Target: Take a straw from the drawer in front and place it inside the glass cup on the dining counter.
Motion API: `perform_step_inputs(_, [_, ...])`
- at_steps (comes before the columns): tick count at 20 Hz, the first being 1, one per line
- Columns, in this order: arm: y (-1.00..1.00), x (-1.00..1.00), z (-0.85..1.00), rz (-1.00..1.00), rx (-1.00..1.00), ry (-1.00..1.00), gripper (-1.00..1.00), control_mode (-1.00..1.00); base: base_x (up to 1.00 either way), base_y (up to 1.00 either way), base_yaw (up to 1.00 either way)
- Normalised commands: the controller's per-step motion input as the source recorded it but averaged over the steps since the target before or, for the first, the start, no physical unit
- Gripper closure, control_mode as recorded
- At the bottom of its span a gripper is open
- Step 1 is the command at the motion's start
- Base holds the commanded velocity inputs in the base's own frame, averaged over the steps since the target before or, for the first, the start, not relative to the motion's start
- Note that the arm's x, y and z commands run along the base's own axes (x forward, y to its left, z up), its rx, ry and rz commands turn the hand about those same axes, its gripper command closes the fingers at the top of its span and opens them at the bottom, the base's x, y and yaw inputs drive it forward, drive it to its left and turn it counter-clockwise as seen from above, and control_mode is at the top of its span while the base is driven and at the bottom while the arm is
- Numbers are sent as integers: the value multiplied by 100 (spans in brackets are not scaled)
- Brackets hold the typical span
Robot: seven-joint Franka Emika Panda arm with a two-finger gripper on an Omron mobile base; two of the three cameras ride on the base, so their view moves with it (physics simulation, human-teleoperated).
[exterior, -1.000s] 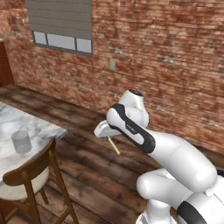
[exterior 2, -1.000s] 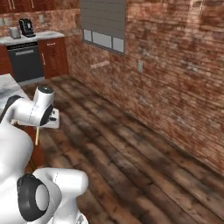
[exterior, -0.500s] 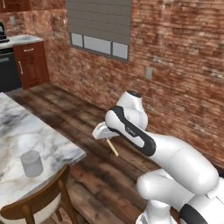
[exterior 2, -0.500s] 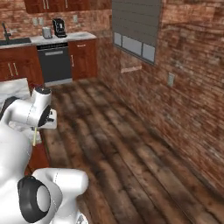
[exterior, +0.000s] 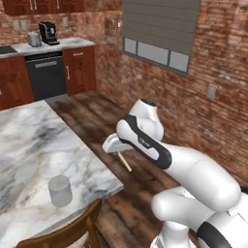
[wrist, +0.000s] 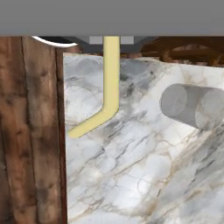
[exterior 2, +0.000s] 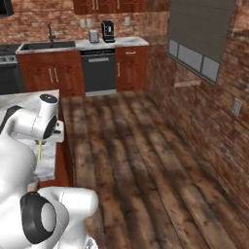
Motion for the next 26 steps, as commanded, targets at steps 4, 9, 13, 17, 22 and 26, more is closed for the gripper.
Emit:
perform_step_inputs(4, [0, 0, 0, 0, 0, 0, 100, 100, 8, 10, 40])
perform_step_inputs(9, [0, 0, 0, 0, 0, 0, 100, 100, 16, 0, 39])
perform_step_inputs(13, [0, 0, 0, 0, 0, 0, 100, 100, 27, 0, 31])
perform_step_inputs(17, [0, 0, 0, 0, 0, 0, 100, 100, 22, 0, 31])
perform_step_inputs(22, [0, 0, 0, 0, 0, 0, 100, 100, 23, 0, 35])
perform_step_inputs(26, [0, 0, 0, 0, 0, 0, 100, 100, 36, 0, 27])
